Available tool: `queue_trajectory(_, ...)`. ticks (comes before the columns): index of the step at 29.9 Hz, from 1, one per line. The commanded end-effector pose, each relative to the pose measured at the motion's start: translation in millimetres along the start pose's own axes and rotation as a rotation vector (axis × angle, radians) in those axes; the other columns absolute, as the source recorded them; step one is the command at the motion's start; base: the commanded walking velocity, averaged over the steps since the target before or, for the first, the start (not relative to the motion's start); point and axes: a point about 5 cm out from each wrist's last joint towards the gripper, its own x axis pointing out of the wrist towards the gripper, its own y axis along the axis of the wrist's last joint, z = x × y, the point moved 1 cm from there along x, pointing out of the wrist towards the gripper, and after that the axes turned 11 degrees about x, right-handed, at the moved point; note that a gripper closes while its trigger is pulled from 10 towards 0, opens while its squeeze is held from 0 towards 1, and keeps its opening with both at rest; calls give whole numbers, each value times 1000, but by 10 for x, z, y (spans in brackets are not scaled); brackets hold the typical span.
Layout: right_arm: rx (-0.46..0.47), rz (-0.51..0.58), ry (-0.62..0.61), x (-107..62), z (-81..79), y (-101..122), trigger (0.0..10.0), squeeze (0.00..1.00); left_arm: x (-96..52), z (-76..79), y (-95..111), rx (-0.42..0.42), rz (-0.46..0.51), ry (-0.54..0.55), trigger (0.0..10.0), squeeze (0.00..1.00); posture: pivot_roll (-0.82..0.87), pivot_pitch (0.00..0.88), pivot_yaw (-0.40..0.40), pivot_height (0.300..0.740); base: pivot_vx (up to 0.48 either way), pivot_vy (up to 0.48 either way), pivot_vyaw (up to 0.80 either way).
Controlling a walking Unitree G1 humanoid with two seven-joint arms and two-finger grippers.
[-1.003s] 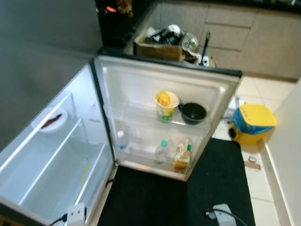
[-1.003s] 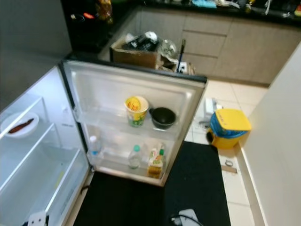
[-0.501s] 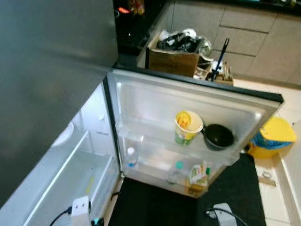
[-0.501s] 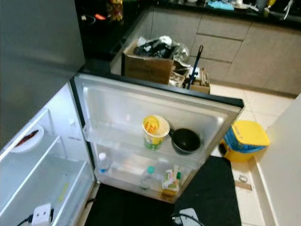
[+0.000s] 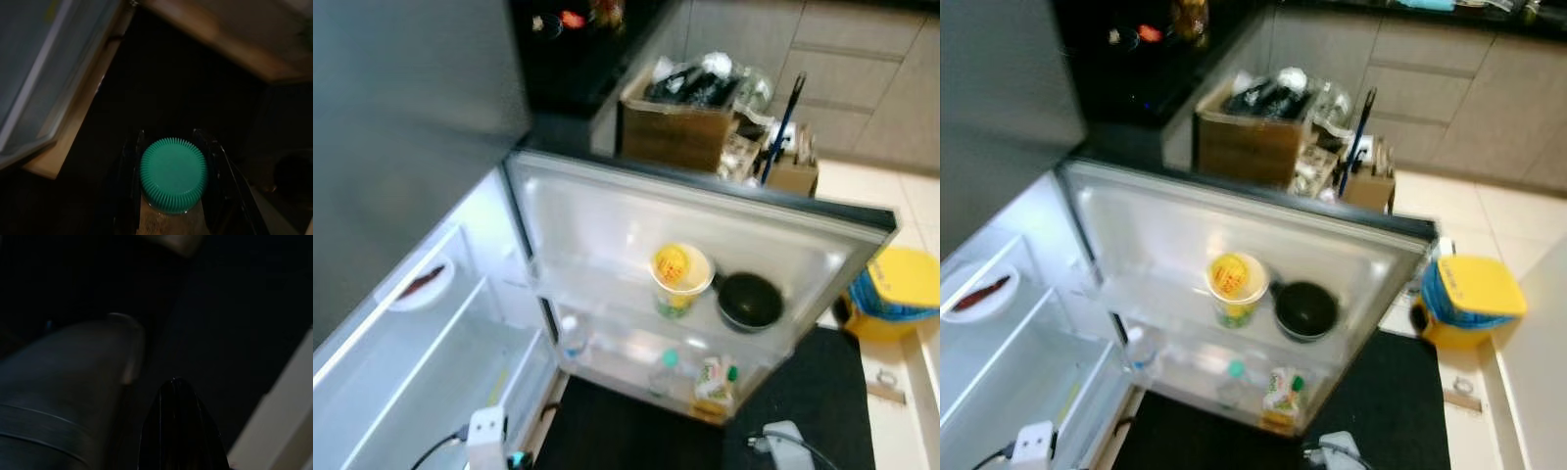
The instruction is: Restocking fridge
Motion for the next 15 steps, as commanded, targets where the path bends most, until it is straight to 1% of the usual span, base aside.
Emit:
queue_trajectory(1,3,-8,9,5,-44,-30,10000,0,6,53,-21,-15,4,-19,10000,0,-32,52,-19,740,0,-461,0)
queue_trajectory(4,1,-9,12,7,-52,-28,10000,0,0,43,-34,-14,0,-11,10000,0,-32,51,-20,740,0,-420,0)
queue_trajectory(7,-6,-7,18,8,-58,-21,10000,0,2,22,-11,-24,10,5,10000,0,-32,50,-20,740,0,0,0)
queue_trajectory(11,-16,-6,30,8,-63,-13,10000,0,5,0,21,-17,19,17,10000,0,-33,49,-20,740,0,0,0)
queue_trajectory(15,-32,-10,30,3,-38,-16,10000,0,10,-54,102,-21,51,42,10000,0,-35,49,-20,740,0,0,0)
